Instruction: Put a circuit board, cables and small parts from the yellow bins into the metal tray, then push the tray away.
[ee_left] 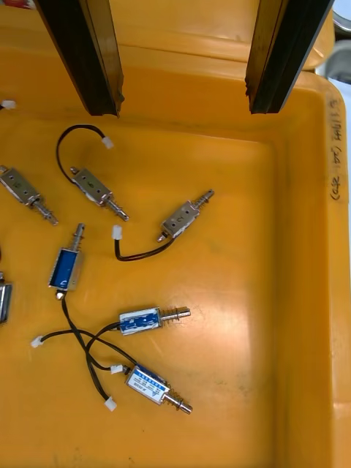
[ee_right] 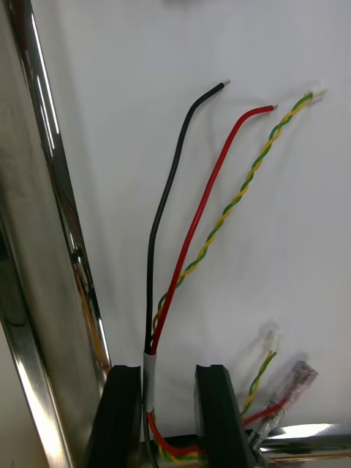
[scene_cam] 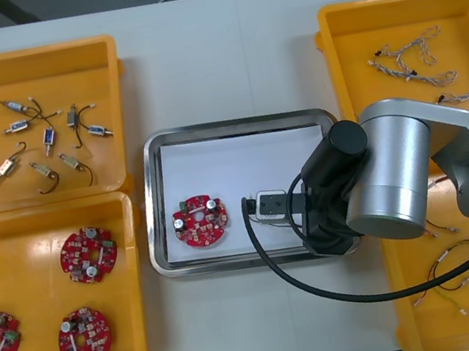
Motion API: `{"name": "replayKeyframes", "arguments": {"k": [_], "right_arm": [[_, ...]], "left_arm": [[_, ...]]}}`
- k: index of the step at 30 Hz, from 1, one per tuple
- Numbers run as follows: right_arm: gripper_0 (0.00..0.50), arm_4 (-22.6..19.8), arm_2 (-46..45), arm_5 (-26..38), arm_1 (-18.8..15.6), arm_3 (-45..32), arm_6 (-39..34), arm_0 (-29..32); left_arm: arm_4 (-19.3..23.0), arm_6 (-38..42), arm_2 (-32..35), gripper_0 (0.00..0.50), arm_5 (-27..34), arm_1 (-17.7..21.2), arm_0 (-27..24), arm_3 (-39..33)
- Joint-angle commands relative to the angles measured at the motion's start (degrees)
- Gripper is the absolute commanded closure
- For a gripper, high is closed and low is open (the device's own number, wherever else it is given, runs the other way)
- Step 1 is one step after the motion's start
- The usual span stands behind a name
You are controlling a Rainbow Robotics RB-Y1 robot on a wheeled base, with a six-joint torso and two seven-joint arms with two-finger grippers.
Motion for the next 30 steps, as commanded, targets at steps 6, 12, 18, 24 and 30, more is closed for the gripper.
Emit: {"name": "replayKeyframes", "arguments": {"k": [6, 12, 18, 24, 30], "right_arm": [[0.000, 0.38, -0.16, -1.93, -0.39, -0.63, -0.22, -1.92], [0.000, -1.20, -2.53, -0.35, -0.12, -0.72, -0.22, -1.92], [0.000, -5.68, -7.37, 3.26, 0.75, -0.63, -0.22, -1.84], [0.000, -11.31, -16.68, 12.75, 2.60, -1.25, -0.39, -2.63], [0.000, -15.79, -24.68, 20.22, 3.22, -1.25, -1.19, -3.68]], "left_arm": [[1.29, -13.43, 0.91, 0.000, -5.58, 3.01, -1.19, 6.38], [2.43, -18.44, -1.11, 0.000, -7.60, 2.92, -3.30, 11.74], [5.16, -23.10, -4.54, 0.000, -11.99, 2.74, -4.35, 16.49], [5.51, -24.50, -8.41, 0.000, -13.66, 2.04, -5.67, 17.37], [4.63, -27.58, -9.38, 0.000, -14.28, 0.28, -6.20, 17.63]]}}
